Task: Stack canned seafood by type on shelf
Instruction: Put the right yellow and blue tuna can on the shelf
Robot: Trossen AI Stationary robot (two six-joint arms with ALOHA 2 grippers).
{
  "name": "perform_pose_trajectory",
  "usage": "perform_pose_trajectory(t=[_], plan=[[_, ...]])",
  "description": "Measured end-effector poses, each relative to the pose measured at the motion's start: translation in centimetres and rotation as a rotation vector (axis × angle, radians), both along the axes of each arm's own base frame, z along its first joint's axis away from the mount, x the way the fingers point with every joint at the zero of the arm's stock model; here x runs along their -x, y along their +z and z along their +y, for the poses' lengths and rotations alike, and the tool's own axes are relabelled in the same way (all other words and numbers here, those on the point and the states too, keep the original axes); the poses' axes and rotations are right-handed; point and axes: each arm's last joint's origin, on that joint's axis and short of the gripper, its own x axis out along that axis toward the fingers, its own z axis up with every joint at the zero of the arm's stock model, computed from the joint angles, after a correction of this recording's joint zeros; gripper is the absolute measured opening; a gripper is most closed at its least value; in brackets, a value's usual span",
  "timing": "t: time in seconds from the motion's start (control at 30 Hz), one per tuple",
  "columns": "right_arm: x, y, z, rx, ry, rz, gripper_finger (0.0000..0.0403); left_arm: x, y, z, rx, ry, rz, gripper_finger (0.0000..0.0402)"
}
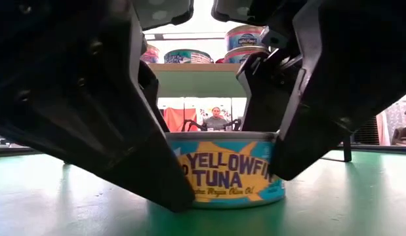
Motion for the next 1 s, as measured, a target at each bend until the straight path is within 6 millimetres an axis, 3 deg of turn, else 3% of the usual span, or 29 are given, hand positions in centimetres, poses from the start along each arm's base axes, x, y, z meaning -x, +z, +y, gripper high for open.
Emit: perform_pose_trajectory(t=[0.33,0.53,0.73,1.0], plan=[[1.2,1.6,0.2,0.116,0.054,0.141,0.0354,0.4,-0.1,0.3,0.035,0.011,0.09,0.0384],[2.3,0.2,-0.2,0.154,0.047,0.224,0.0354,0.3,-0.1,0.2,0.004,0.015,0.053,0.0386],[1.2,0.0,-1.2,0.133,-0.056,0.148,0.035,0.1,-0.1,0.3,-0.053,0.042,-0.012,0.0386],[0.3,0.2,-1.8,0.099,-0.113,0.107,0.0328,-0.4,0.2,0.2,-0.149,-0.075,-0.039,0.0386]])
